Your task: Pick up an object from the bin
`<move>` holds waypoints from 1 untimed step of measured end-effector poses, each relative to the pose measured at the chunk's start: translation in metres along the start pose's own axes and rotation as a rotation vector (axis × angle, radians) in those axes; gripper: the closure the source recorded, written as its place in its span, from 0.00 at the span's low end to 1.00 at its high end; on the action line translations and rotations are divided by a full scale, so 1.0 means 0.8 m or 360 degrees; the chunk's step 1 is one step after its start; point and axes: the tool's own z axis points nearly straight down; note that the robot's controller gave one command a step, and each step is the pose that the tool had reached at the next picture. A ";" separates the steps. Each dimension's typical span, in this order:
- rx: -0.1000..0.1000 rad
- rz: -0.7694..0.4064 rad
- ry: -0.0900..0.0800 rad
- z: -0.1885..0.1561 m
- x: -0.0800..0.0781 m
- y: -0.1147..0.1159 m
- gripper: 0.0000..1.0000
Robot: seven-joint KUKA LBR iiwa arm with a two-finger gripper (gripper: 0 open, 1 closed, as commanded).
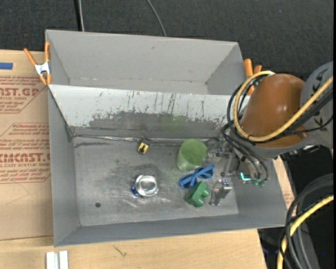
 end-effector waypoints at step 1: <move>0.0005 -0.0781 -0.0015 0.137 -0.018 -0.045 0.00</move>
Offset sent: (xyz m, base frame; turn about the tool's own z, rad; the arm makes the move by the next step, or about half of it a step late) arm 0.0122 -0.0359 -0.1112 -0.4916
